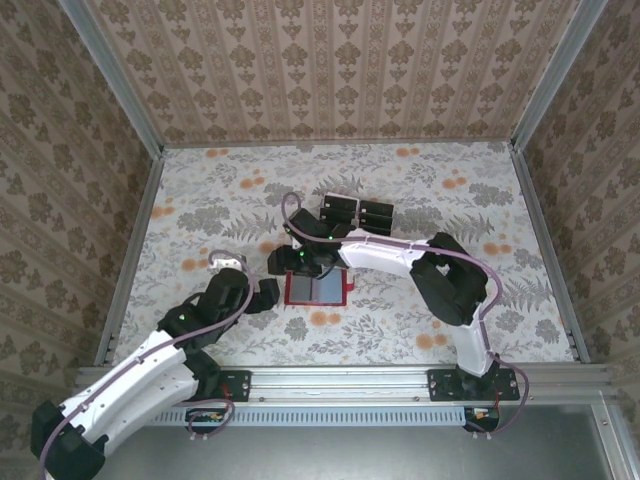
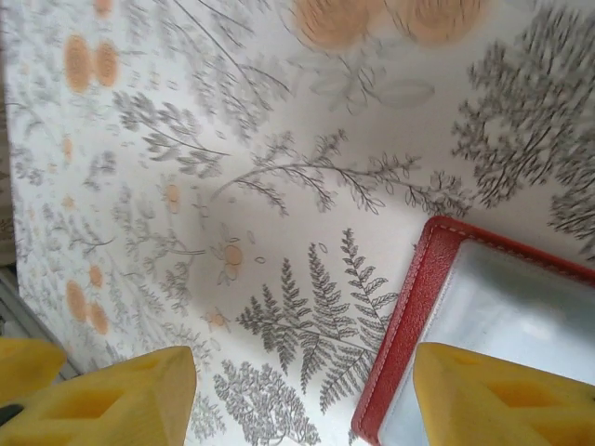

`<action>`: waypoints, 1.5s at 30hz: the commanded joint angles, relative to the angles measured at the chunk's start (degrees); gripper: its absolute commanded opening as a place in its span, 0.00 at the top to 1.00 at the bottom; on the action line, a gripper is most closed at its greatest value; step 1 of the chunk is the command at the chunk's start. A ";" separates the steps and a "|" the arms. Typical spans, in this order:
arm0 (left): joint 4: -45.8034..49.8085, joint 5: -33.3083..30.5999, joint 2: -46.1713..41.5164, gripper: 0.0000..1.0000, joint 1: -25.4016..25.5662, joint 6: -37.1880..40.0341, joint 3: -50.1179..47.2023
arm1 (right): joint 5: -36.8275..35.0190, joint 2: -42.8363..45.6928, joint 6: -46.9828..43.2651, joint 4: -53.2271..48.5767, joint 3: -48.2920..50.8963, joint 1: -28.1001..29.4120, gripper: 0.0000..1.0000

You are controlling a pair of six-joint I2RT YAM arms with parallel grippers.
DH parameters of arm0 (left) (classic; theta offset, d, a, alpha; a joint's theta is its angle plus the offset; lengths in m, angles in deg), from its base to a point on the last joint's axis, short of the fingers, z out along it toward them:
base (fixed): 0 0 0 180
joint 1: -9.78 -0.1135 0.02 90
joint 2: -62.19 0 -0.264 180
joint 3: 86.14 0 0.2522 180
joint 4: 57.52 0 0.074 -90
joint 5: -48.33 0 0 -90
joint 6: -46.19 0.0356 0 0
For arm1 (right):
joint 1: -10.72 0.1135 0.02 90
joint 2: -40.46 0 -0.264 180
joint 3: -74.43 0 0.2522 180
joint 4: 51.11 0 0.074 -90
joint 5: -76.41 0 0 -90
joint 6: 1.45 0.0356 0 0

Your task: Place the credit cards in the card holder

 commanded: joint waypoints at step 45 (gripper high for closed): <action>-2.51 7.37 20.22 0.00 -10.35 7.45 8.80 | -39.33 0.46 -56.47 -30.82 -1.48 -12.95 0.56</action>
